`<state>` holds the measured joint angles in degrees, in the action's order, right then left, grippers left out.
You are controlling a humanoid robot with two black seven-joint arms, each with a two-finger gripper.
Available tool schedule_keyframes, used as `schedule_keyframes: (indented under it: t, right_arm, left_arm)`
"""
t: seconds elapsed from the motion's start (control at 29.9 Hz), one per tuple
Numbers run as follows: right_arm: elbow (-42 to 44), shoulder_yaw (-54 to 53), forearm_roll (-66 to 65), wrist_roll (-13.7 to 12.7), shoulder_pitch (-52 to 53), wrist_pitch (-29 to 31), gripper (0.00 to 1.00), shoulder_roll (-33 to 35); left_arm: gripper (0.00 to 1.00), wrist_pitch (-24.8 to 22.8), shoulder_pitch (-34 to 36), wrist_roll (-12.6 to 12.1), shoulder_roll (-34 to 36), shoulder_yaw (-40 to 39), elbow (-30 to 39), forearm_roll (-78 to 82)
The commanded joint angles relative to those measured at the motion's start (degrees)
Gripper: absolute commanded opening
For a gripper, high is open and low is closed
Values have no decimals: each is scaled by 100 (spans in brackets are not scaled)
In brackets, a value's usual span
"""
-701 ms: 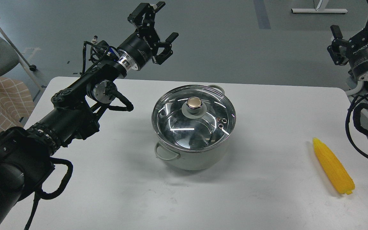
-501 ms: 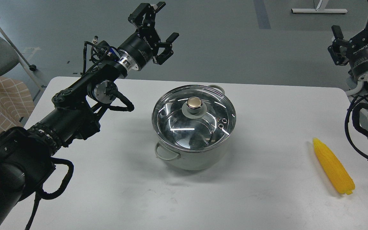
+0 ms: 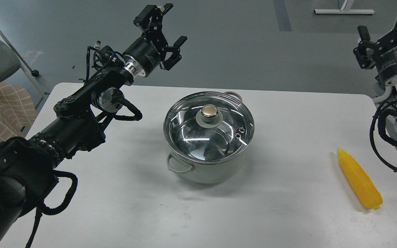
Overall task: Open pot and put corn in
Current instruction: 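Raise the left gripper and open it above the pot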
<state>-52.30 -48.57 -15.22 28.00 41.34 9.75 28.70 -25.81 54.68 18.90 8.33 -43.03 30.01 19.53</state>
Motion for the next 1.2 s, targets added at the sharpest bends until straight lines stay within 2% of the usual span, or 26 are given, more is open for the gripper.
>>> schedule_keyframes:
  t: [0.0,0.1,0.2,0.37,0.57,1.17]
  right_arm:
    - [80,14,-7,0,-29,-121,100,-31]
    - [115,14,-7,0,-20,-376,100,4]
    - [413,14,-16,0,32,-377,100,13]
    - [466,84,-25,0,41,-377,100,-127]
    - [484,172,-25,0,59,-368,100,-251]
    - [528,181,212,0,76,-26,100,-172]
  left_arm:
    - [98,277,34,9,116,-21,-13,-10]
    - [98,454,8,44,257,-30,-13,-37]
    - [98,586,-19,158,222,13,48,-45]
    - [98,639,-10,193,126,-21,40,-89]
    - [98,753,-1,694,29,-30,13,-81]
    - [98,780,-19,685,-130,49,93,-2]
